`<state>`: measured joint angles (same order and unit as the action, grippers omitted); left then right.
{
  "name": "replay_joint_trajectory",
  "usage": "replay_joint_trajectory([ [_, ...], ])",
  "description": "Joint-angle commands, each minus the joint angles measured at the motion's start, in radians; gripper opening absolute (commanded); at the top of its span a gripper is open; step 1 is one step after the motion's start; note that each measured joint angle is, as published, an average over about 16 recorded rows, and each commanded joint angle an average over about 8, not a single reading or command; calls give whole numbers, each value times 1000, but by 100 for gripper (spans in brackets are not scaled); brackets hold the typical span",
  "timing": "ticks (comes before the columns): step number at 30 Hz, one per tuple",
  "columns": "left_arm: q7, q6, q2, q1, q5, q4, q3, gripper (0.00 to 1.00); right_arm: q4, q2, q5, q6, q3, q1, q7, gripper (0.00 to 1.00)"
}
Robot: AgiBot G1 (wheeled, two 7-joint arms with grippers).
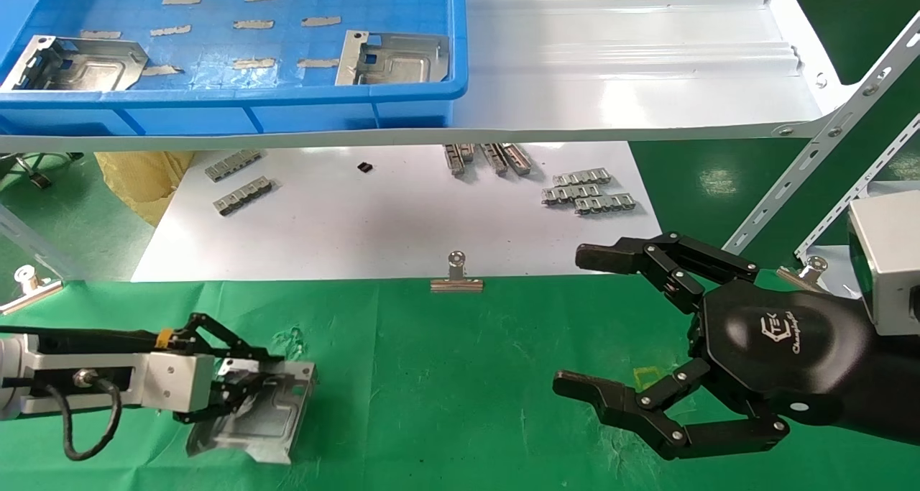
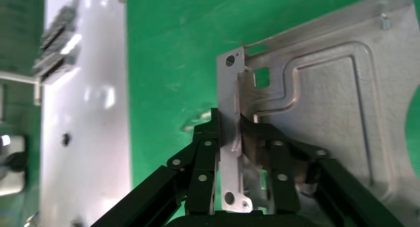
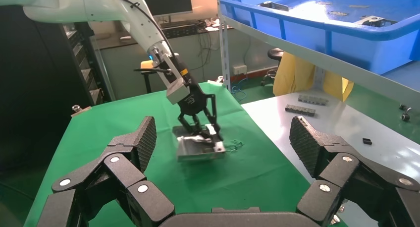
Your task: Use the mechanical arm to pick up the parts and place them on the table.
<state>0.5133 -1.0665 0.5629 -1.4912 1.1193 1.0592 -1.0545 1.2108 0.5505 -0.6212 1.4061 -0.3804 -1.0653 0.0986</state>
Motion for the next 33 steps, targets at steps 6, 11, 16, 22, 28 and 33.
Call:
replay_joint_trajectory([
  [6,-57,56,-21,22,12,43,-6,100,0,0,0,0,0,0,0,100],
  [11,-113,39,-35,14,-2,61,-7,100,0,0,0,0,0,0,0,100],
  [16,-182,8,-50,13,-72,62,6,100,0,0,0,0,0,0,0,100],
  [22,-245,-78,-64,56,-264,14,41,100,0,0,0,0,0,0,0,100],
  [28,-274,-164,-63,108,-389,-56,56,100,0,0,0,0,0,0,0,100],
  [33,-277,-177,-62,117,-408,-68,57,100,0,0,0,0,0,0,0,100],
])
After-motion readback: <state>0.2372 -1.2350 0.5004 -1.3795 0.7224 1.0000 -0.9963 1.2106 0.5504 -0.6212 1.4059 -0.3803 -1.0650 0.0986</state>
